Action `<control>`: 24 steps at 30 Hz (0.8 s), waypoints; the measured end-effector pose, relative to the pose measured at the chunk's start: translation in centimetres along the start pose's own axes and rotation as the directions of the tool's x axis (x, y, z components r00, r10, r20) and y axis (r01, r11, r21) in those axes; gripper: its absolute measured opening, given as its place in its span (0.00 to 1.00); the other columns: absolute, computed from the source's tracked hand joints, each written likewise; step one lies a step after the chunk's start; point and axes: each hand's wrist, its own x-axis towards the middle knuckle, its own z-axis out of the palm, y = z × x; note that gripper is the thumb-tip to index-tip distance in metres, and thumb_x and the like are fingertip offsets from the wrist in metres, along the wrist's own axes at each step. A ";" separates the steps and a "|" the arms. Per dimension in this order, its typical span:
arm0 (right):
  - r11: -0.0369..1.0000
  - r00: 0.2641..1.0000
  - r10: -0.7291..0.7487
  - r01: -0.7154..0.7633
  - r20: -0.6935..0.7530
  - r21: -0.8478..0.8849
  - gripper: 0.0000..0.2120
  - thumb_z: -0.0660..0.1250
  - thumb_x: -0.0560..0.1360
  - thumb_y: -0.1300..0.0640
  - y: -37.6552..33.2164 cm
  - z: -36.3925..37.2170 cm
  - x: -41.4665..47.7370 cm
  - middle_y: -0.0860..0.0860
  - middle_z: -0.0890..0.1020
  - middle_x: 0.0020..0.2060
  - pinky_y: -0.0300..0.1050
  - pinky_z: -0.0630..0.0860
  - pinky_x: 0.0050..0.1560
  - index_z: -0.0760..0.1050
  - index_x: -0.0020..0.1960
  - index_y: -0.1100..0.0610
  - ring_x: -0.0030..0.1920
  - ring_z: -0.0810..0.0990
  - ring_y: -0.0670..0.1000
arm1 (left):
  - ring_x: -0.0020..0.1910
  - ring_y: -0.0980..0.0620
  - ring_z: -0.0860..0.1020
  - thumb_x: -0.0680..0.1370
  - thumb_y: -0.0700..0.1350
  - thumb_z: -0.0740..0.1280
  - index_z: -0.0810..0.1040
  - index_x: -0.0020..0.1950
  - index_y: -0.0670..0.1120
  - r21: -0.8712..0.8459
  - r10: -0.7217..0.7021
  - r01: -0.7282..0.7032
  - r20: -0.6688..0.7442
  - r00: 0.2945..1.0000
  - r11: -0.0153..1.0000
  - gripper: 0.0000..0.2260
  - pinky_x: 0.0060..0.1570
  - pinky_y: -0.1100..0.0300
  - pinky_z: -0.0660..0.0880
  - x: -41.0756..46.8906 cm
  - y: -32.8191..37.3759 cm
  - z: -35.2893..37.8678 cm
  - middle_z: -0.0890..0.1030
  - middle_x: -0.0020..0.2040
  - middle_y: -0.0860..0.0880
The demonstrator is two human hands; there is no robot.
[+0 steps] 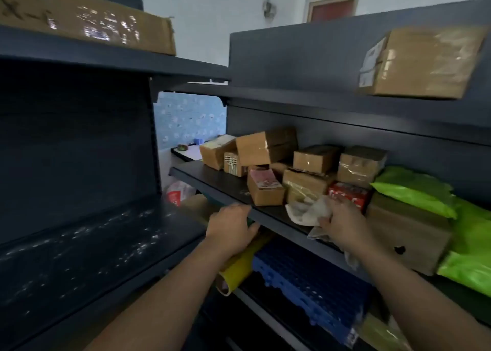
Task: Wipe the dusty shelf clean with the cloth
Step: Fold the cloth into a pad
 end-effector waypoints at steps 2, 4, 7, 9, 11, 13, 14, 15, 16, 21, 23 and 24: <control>0.998 0.998 0.061 -0.061 0.003 0.032 0.24 0.64 0.75 0.56 1.1 0.2 0.9 0.60 0.72 0.64 0.49 0.73 0.58 0.67 0.70 0.56 0.61 0.73 0.60 | 0.56 0.45 0.76 0.77 0.58 0.61 0.71 0.67 0.52 -0.007 0.013 -0.012 0.068 0.998 1.000 0.21 0.53 0.48 0.77 2.0 1.2 1.4 0.75 0.62 0.46; 0.994 0.993 0.103 -0.105 0.050 0.033 0.25 0.63 0.76 0.56 1.6 0.7 1.5 0.60 0.72 0.65 0.49 0.72 0.60 0.64 0.72 0.55 0.62 0.73 0.59 | 0.56 0.44 0.77 0.77 0.57 0.63 0.70 0.68 0.50 -0.050 0.030 -0.024 0.131 0.991 0.998 0.22 0.52 0.48 0.77 3.7 2.5 2.6 0.75 0.63 0.45; 0.995 0.994 0.094 -0.096 0.052 0.029 0.22 0.63 0.76 0.57 2.2 1.5 2.1 0.59 0.77 0.60 0.49 0.75 0.56 0.66 0.69 0.56 0.58 0.76 0.58 | 0.58 0.44 0.76 0.76 0.56 0.65 0.68 0.69 0.53 -0.181 0.094 -0.060 0.181 0.979 0.982 0.23 0.54 0.48 0.77 6.2 3.9 4.7 0.77 0.62 0.47; 0.996 0.995 0.081 -0.083 0.052 0.034 0.17 0.62 0.75 0.58 2.1 1.5 2.2 0.57 0.80 0.55 0.48 0.76 0.52 0.73 0.64 0.57 0.53 0.78 0.57 | 0.60 0.45 0.75 0.74 0.56 0.67 0.69 0.69 0.53 -0.281 0.152 -0.090 0.206 0.967 0.956 0.24 0.57 0.48 0.76 7.4 4.3 5.9 0.77 0.63 0.48; 0.991 0.995 0.069 -0.078 0.077 0.107 0.12 0.63 0.76 0.58 2.2 1.5 2.2 0.56 0.81 0.51 0.46 0.76 0.47 0.78 0.58 0.57 0.49 0.79 0.55 | 0.59 0.47 0.75 0.74 0.54 0.68 0.72 0.68 0.50 -0.358 0.213 -0.128 0.209 0.954 0.925 0.23 0.56 0.51 0.75 7.9 4.7 6.7 0.77 0.62 0.47; 0.976 0.995 0.059 -0.075 0.080 0.206 0.09 0.64 0.75 0.58 2.1 1.6 2.0 0.55 0.82 0.47 0.45 0.75 0.43 0.80 0.53 0.56 0.45 0.78 0.52 | 0.53 0.47 0.76 0.76 0.48 0.67 0.76 0.62 0.44 -0.379 0.232 -0.155 0.167 0.958 0.913 0.16 0.47 0.59 0.71 8.2 4.8 7.1 0.78 0.56 0.45; 0.966 0.996 0.059 -0.075 0.073 0.247 0.07 0.65 0.75 0.58 2.0 1.5 1.9 0.55 0.82 0.45 0.45 0.74 0.42 0.80 0.50 0.57 0.44 0.78 0.51 | 0.50 0.48 0.75 0.77 0.45 0.66 0.77 0.58 0.42 -0.373 0.223 -0.158 0.137 0.965 0.914 0.12 0.43 0.61 0.67 8.1 4.8 6.8 0.77 0.51 0.45; 0.957 0.995 0.067 -0.084 0.069 0.277 0.06 0.66 0.75 0.57 1.9 1.5 1.9 0.53 0.82 0.44 0.45 0.74 0.42 0.79 0.50 0.56 0.43 0.77 0.51 | 0.47 0.49 0.74 0.78 0.44 0.65 0.76 0.55 0.41 -0.381 0.211 -0.162 0.091 0.973 0.910 0.09 0.41 0.60 0.66 8.0 4.6 6.5 0.77 0.49 0.45; 0.949 0.993 0.087 -0.107 0.081 0.296 0.05 0.67 0.75 0.56 1.7 1.3 1.9 0.52 0.81 0.43 0.44 0.74 0.43 0.78 0.50 0.55 0.44 0.77 0.50 | 0.47 0.49 0.75 0.78 0.44 0.64 0.76 0.54 0.41 -0.395 0.196 -0.156 0.060 0.979 0.905 0.08 0.40 0.59 0.67 7.8 4.3 6.0 0.77 0.48 0.46; 0.925 0.992 0.050 -0.091 0.119 0.369 0.01 0.65 0.76 0.56 -0.7 0.3 2.2 0.46 0.75 0.40 0.41 0.69 0.38 0.73 0.46 0.52 0.41 0.74 0.45 | 0.45 0.55 0.77 0.78 0.42 0.64 0.73 0.52 0.47 -0.453 0.157 -0.226 -0.185 0.970 0.862 0.05 0.43 0.59 0.75 5.8 1.2 1.8 0.79 0.46 0.52; 0.911 0.994 -0.025 -0.023 0.110 0.412 0.02 0.66 0.76 0.55 -2.6 0.0 2.2 0.48 0.77 0.41 0.39 0.69 0.35 0.74 0.45 0.51 0.41 0.75 0.47 | 0.39 0.62 0.74 0.78 0.42 0.64 0.71 0.49 0.50 -0.444 0.103 -0.210 -0.254 0.962 0.871 0.04 0.37 0.68 0.70 4.6 -0.5 -0.2 0.76 0.41 0.57; 0.907 0.992 -0.055 0.002 0.113 0.422 0.02 0.66 0.76 0.55 -4.0 -0.2 2.1 0.48 0.78 0.41 0.39 0.69 0.34 0.74 0.45 0.52 0.41 0.76 0.48 | 0.38 0.63 0.73 0.78 0.42 0.63 0.70 0.48 0.50 -0.434 0.068 -0.182 -0.265 0.962 0.882 0.03 0.35 0.69 0.68 4.0 -1.5 -1.0 0.76 0.40 0.57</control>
